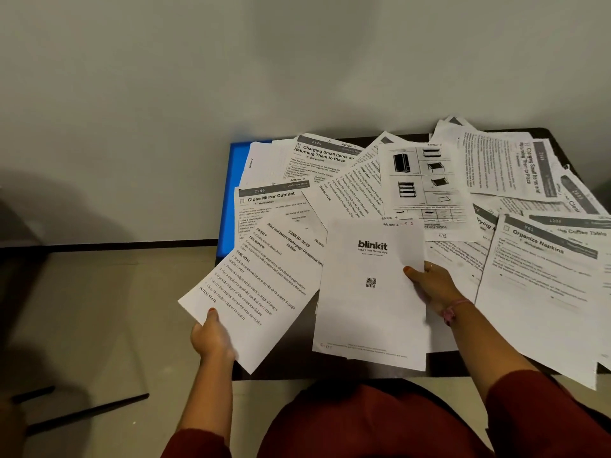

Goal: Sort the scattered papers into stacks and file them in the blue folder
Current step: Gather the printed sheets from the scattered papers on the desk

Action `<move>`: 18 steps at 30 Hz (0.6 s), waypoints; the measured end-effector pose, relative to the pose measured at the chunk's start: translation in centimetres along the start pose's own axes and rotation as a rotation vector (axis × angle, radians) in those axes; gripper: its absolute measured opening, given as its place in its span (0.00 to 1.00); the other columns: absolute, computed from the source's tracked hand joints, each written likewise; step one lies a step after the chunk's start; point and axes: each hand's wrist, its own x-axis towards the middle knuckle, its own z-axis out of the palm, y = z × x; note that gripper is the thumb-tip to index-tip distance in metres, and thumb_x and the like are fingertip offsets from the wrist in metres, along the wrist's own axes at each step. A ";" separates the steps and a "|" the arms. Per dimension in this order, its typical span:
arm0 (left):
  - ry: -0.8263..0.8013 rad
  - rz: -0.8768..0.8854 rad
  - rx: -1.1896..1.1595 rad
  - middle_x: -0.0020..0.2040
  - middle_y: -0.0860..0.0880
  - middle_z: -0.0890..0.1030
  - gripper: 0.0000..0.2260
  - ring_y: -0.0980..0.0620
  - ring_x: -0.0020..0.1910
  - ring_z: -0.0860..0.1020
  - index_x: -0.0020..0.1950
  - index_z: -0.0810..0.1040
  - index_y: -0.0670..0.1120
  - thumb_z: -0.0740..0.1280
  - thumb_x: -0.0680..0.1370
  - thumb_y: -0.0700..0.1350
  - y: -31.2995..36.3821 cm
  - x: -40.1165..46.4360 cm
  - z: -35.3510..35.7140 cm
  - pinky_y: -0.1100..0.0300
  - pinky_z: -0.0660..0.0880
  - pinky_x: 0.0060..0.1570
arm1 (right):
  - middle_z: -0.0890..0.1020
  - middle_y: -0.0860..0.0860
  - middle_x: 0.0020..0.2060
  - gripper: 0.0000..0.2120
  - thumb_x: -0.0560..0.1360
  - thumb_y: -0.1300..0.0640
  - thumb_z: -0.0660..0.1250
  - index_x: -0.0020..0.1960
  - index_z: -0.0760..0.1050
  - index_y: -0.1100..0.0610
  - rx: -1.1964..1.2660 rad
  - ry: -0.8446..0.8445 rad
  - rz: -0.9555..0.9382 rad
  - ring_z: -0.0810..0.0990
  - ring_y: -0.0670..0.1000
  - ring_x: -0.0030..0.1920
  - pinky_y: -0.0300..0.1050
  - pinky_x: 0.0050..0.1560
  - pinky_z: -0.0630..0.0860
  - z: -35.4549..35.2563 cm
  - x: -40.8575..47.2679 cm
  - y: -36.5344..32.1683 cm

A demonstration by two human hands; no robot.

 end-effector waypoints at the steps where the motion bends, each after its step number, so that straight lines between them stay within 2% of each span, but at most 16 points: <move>1: 0.018 -0.004 0.012 0.44 0.49 0.77 0.04 0.56 0.35 0.74 0.52 0.73 0.40 0.61 0.79 0.37 -0.2 0.0 -0.1 0.63 0.69 0.32 | 0.79 0.59 0.51 0.13 0.77 0.65 0.65 0.61 0.75 0.66 0.003 0.005 0.003 0.78 0.49 0.40 0.31 0.30 0.76 0.0 -0.1 -0.1; 6: 0.069 -0.010 0.002 0.39 0.51 0.75 0.03 0.55 0.33 0.73 0.52 0.70 0.40 0.61 0.79 0.37 -0.4 -0.2 0.0 0.64 0.68 0.31 | 0.77 0.52 0.37 0.13 0.77 0.64 0.65 0.60 0.74 0.68 -0.003 0.030 0.014 0.77 0.46 0.30 0.31 0.22 0.71 0.0 -0.2 -0.1; 12: 0.105 -0.033 -0.051 0.39 0.52 0.75 0.04 0.56 0.33 0.74 0.53 0.71 0.42 0.61 0.79 0.37 -0.5 0.0 0.1 0.63 0.68 0.30 | 0.77 0.52 0.37 0.14 0.77 0.64 0.65 0.61 0.74 0.69 0.009 0.032 0.028 0.78 0.43 0.28 0.31 0.23 0.71 -0.1 -0.1 0.1; 15: 0.124 -0.027 -0.053 0.38 0.53 0.74 0.04 0.56 0.33 0.73 0.53 0.70 0.41 0.61 0.79 0.36 -0.5 0.0 0.2 0.63 0.67 0.30 | 0.78 0.52 0.38 0.15 0.77 0.65 0.65 0.62 0.73 0.69 0.030 0.027 0.032 0.78 0.46 0.32 0.31 0.24 0.73 -0.1 -0.3 0.0; 18: 0.139 -0.022 -0.053 0.38 0.53 0.73 0.04 0.57 0.33 0.72 0.53 0.69 0.42 0.60 0.79 0.36 -0.5 -0.1 0.5 0.64 0.67 0.30 | 0.77 0.52 0.37 0.14 0.77 0.65 0.65 0.61 0.73 0.69 0.038 0.026 0.031 0.78 0.44 0.29 0.30 0.23 0.72 0.0 -0.3 -0.1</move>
